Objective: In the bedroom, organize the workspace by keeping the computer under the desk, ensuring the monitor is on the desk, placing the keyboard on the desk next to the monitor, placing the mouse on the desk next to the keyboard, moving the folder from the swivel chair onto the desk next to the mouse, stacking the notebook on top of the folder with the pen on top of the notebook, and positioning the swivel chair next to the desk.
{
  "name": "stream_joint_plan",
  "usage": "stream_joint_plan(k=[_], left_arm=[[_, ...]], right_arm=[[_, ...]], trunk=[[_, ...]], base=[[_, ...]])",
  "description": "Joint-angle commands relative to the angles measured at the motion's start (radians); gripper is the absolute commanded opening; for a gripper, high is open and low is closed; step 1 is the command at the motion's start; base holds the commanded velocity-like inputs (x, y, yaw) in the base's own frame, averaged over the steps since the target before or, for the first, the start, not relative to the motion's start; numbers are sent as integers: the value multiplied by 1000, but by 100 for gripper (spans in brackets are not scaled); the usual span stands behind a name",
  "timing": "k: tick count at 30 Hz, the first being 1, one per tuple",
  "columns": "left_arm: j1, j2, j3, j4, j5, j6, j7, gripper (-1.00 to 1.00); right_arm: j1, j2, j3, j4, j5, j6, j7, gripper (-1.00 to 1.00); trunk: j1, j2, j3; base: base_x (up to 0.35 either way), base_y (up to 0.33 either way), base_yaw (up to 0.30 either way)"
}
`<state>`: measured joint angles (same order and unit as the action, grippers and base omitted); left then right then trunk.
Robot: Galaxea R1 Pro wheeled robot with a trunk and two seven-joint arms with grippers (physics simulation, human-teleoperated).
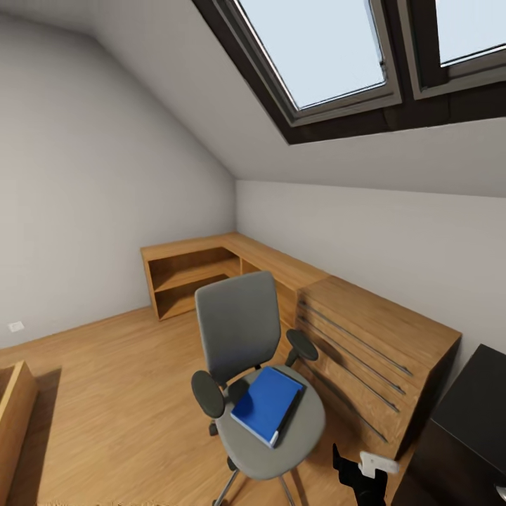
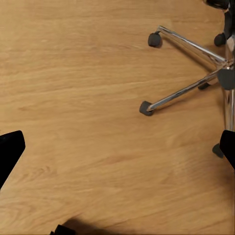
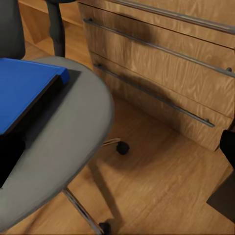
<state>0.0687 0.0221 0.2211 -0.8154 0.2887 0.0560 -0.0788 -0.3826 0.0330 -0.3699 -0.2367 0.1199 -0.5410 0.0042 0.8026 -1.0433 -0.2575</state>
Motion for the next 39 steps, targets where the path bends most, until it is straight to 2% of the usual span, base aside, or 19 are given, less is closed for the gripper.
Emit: stream_joint_plan(k=[1,7,15,22,26,39], left_arm=[[0,-1,6,-6,16,7,-8,100],[0,-2,29,-7,45,6,-13,100],[0,-2,48,38,54,-18,-16,100],[0,-3,47,74,55,-90,-16,100],[0,-3,46,137,53,-131,-16,100],[0,-4,44,160,52,-169,-16,100]], right_arm=[[-1,1,-8,0,10,-3,1,100],[-1,2,-8,0,10,-2,4,100],[-1,2,-7,0,10,-3,6,100],[-1,2,-8,0,10,-6,6,100],[-1,3,-8,0,10,-4,5,100],[-1,12,-8,1,10,-5,5,100]], trunk=[[0,-1,-1],[0,-1,-2],[0,-1,-2],[0,-1,-3],[0,-1,-3],[0,-1,-3]], base=[[0,0,205],[0,0,119],[0,0,25],[0,0,-9],[0,0,-2],[0,0,0]])
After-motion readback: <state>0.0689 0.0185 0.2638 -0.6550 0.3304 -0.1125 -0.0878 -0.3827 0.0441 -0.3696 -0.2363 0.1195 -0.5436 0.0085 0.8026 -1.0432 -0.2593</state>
